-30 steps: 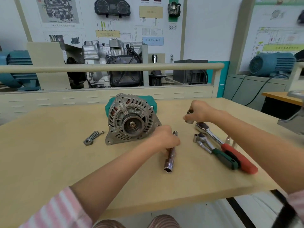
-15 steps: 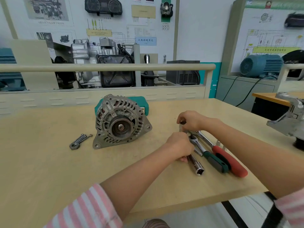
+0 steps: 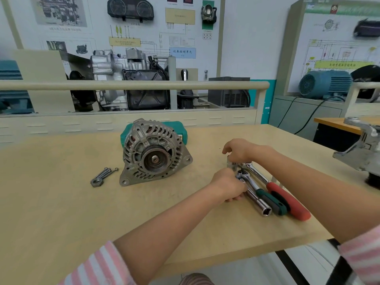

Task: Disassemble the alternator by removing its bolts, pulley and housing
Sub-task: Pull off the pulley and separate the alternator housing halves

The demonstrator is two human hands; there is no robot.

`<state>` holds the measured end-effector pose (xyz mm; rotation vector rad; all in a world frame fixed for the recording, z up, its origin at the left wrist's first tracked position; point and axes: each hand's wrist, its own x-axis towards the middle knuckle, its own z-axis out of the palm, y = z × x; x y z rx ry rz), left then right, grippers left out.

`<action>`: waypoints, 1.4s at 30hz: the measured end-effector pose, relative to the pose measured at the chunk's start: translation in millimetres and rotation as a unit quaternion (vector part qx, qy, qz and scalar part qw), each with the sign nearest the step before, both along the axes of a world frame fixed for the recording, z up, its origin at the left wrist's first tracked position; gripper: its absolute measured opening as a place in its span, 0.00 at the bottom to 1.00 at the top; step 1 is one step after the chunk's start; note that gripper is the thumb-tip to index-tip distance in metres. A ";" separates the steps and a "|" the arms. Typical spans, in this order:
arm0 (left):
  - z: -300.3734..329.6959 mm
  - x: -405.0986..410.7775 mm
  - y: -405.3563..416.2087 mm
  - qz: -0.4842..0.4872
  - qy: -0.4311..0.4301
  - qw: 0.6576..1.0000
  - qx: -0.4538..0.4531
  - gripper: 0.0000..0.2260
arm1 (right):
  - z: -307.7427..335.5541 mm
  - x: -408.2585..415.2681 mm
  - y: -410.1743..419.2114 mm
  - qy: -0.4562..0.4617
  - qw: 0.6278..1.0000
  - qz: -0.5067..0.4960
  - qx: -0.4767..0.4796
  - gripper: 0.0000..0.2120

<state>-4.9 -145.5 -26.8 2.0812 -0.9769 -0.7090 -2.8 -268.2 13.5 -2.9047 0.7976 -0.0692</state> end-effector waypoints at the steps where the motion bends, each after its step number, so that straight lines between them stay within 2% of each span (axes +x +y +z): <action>1: 0.4 -1.4 0.6 -0.001 -0.002 1.000 -0.001 0.04 | -0.6 0.1 0.1 -0.012 1.000 -0.003 -0.007 0.20; 4: 0.3 -1.6 4.0 -0.009 -0.010 1.000 -0.006 0.03 | -3.4 0.5 1.4 -0.016 0.999 -0.012 -0.028 0.20; 7: -0.2 4.1 13.5 -0.008 -0.040 0.999 -0.020 0.08 | -8.1 0.4 5.1 -0.028 0.998 -0.028 -0.040 0.21; 8: 1.4 6.5 19.9 -0.006 -0.067 0.997 -0.028 0.04 | -9.0 1.0 6.4 -0.054 0.997 -0.027 -0.037 0.21; 9: 2.5 10.8 27.5 0.006 -0.116 0.993 -0.036 0.08 | -9.7 2.2 8.5 -0.087 0.995 -0.023 -0.035 0.20; 10: 3.0 15.5 36.6 0.028 -0.184 0.981 -0.050 0.16 | -9.9 4.2 11.3 -0.119 0.992 -0.012 -0.035 0.19; 11: 3.3 20.4 47.5 0.057 -0.275 0.956 -0.081 0.22 | -9.7 7.5 15.4 -0.144 0.989 0.003 -0.031 0.19; 13: 5.1 28.4 71.8 0.122 -0.474 0.852 -0.187 0.30 | -10.0 18.8 29.1 -0.185 0.982 0.039 0.014 0.20; 14: 6.5 32.3 82.9 0.144 -0.529 0.804 -0.229 0.33 | -10.2 25.8 37.7 -0.210 0.974 0.052 0.059 0.22; 15: 6.9 36.5 92.0 0.162 -0.546 0.778 -0.266 0.36 | -10.5 32.3 46.9 -0.242 0.961 0.059 0.118 0.25; 16: 9.1 42.3 100.7 0.181 -0.528 0.780 -0.283 0.37 | -10.6 39.5 55.1 -0.276 0.942 0.058 0.182 0.27; 18: 12.0 60.3 114.1 0.224 -0.447 0.817 -0.286 0.40 | -11.7 52.5 66.7 -0.331 0.894 0.047 0.297 0.31; 21: 10.2 88.3 125.8 0.290 -0.314 0.867 -0.255 0.46 | -13.4 72.9 79.9 -0.340 0.838 0.045 0.424 0.33; 23: 5.8 100.0 126.9 0.280 -0.223 0.894 -0.268 0.48 | -14.5 86.2 85.7 -0.333 0.821 0.054 0.460 0.37; 25: -1.1 103.6 124.9 0.262 -0.195 0.906 -0.269 0.49 | -15.5 95.8 88.3 -0.321 0.824 0.063 0.463 0.39; 29: -4.0 107.0 115.4 0.285 -0.191 0.897 -0.277 0.53 | -9.4 97.4 85.0 -0.278 0.858 0.083 0.423 0.38; 33: -3.3 114.9 116.2 0.292 -0.195 0.889 -0.293 0.50 | -8.1 90.1 83.9 -0.320 0.873 0.120 0.347 0.32; 36: 3.4 134.0 133.6 0.217 -0.137 0.917 -0.305 0.49 | -15.5 74.3 86.3 -0.358 0.882 0.121 0.281 0.28; 37: 7.4 143.9 140.7 0.179 -0.095 0.931 -0.303 0.47 | -18.4 66.6 88.0 -0.374 0.884 0.114 0.255 0.27; 39: 12.9 164.6 151.9 0.131 -0.006 0.945 -0.298 0.33 | -22.5 49.7 93.6 -0.413 0.897 0.076 0.141 0.29; 40: 14.3 173.8 154.9 0.130 0.030 0.944 -0.303 0.26 | -23.6 43.8 96.2 -0.430 0.897 0.054 0.082 0.29; 42: 13.2 182.5 155.3 0.151 0.091 0.930 -0.324 0.22 | -24.0 39.4 97.9 -0.462 0.885 0.022 0.044 0.28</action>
